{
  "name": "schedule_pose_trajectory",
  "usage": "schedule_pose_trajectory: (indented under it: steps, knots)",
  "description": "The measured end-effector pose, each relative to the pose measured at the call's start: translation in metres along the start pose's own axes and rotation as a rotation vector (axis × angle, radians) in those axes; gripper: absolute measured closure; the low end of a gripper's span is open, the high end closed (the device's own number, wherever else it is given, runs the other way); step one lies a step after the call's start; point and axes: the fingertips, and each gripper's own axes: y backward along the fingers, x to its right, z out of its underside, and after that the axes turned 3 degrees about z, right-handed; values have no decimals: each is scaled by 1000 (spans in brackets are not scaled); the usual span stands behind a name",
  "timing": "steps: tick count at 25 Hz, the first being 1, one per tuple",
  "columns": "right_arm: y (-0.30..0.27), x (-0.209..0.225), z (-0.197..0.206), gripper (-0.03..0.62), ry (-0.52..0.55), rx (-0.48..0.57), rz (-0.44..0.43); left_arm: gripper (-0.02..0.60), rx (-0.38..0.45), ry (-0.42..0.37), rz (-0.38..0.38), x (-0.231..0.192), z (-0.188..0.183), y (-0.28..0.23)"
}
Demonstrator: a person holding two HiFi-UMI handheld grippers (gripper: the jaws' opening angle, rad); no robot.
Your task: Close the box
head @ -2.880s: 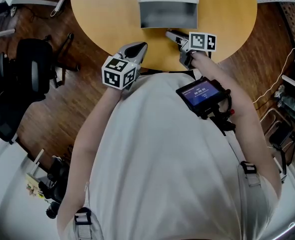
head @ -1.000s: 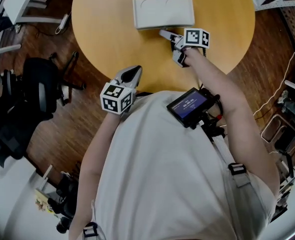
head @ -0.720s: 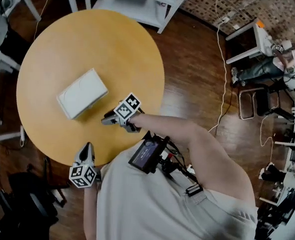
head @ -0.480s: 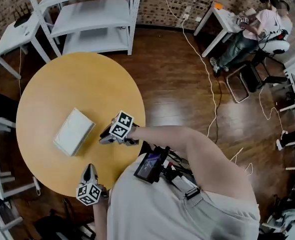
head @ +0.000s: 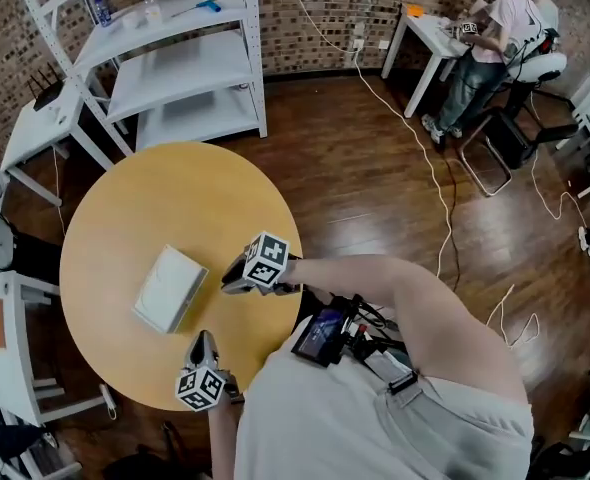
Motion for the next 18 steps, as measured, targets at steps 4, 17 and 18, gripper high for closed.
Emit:
schedule_pose_trajectory:
  steps: [4,17,18]
  knots:
    - [-3,-8,12,507,4,-34,-49,581,5,18,-48,9,6,7]
    - [26,-9,-22,594,99,65,-91,581,62,-31,-108,9,-27,-3]
    - [24,-12,-27,594,118,67,-97,581,70,-32,-114,6,-30,-1]
